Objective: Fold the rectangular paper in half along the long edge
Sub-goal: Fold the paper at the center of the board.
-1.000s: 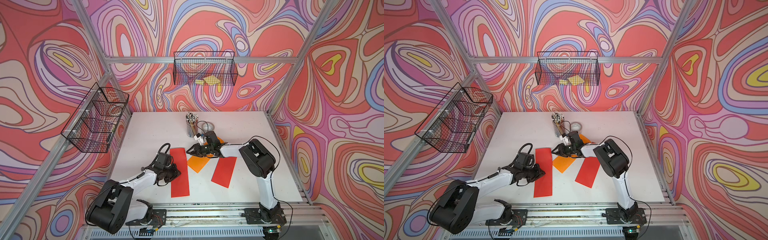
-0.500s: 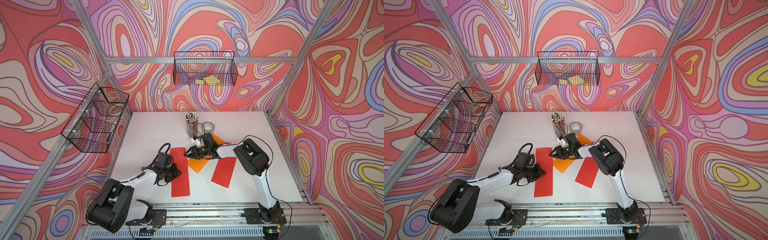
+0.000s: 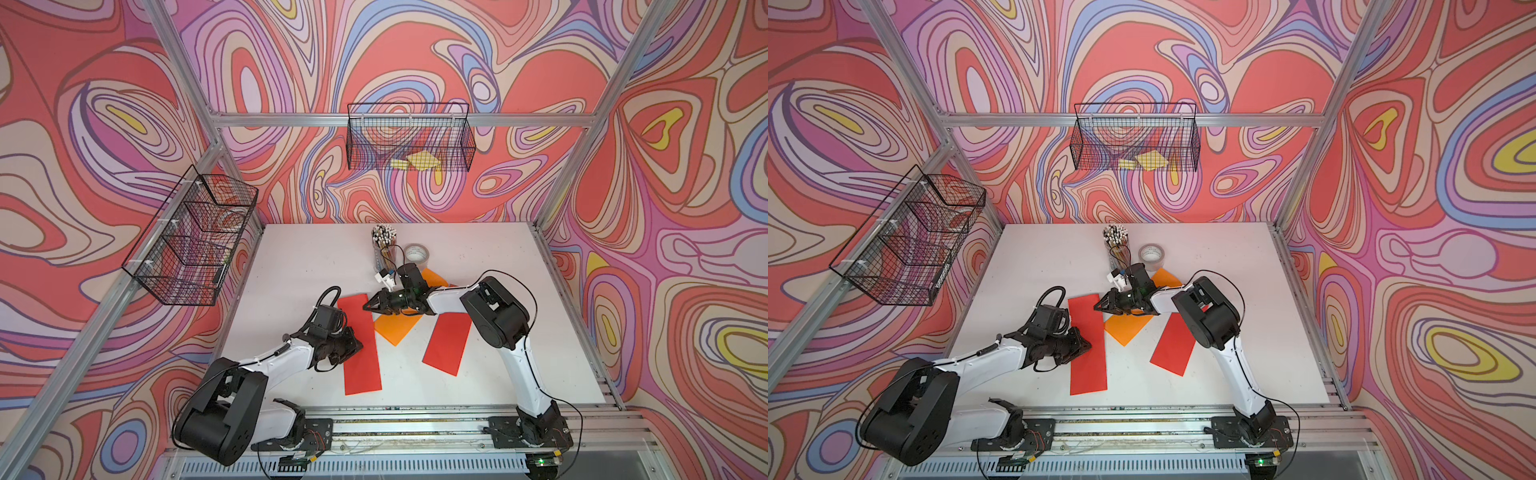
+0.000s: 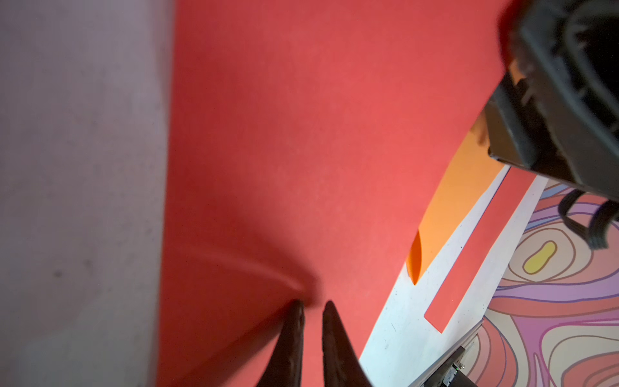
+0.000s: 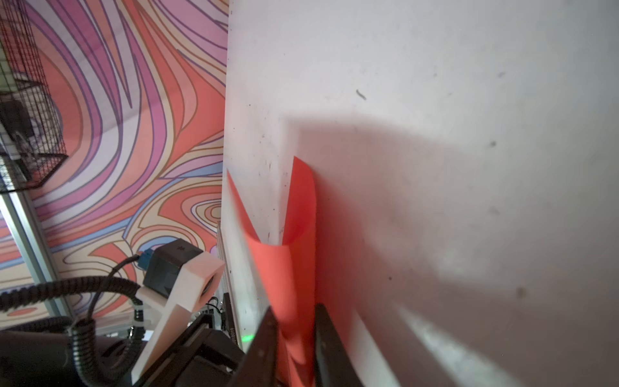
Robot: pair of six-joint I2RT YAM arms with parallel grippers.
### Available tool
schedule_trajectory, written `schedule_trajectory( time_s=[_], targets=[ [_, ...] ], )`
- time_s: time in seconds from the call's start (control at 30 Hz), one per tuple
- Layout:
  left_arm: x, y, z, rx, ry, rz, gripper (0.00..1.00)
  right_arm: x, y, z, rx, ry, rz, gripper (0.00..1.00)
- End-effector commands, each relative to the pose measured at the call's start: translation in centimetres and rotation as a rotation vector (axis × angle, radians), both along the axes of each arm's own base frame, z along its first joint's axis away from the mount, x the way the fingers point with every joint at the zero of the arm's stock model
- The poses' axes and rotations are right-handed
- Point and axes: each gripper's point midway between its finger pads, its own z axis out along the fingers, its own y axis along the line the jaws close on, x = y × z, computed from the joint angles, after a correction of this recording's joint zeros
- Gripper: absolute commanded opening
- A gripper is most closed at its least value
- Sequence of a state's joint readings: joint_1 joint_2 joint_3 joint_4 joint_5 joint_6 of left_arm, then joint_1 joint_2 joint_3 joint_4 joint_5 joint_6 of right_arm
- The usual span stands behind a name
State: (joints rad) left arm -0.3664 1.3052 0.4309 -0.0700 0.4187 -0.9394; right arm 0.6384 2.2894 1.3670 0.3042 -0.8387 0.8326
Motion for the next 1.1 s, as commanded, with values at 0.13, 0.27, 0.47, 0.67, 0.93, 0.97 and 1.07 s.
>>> schedule_trajectory(
  time_s=[0.13,0.27,0.47,0.67,0.93,0.97,1.07],
  targets=[
    [-1.8,1.1,-2.0,0.048,0.079,0.011,0.15,0.3,0.3,-0.8,-0.015,0.005,-0.005,0.00],
    [-1.9,1.1,-2.0,0.047,0.081,0.011,0.15,1.0,0.6,-0.5,-0.020,-0.002,-0.017,0.26],
    [-1.9,0.9,-2.1,0.041,0.084,0.004,0.15,1.9,1.3,0.1,-0.011,-0.020,-0.016,0.11],
    [-1.9,0.9,-2.0,0.042,0.084,0.002,0.15,2.5,1.1,0.1,-0.032,-0.030,-0.035,0.00],
    [-1.7,0.7,-1.9,0.033,0.077,-0.001,0.15,3.8,0.5,0.9,-0.068,-0.079,-0.070,0.04],
    [-1.6,0.7,-1.9,0.032,0.078,-0.002,0.15,4.2,0.3,1.1,-0.083,-0.087,-0.080,0.23],
    [-1.2,0.4,-1.8,0.028,0.083,-0.013,0.15,5.0,-0.4,2.0,-0.099,-0.127,-0.112,0.34]
  ],
)
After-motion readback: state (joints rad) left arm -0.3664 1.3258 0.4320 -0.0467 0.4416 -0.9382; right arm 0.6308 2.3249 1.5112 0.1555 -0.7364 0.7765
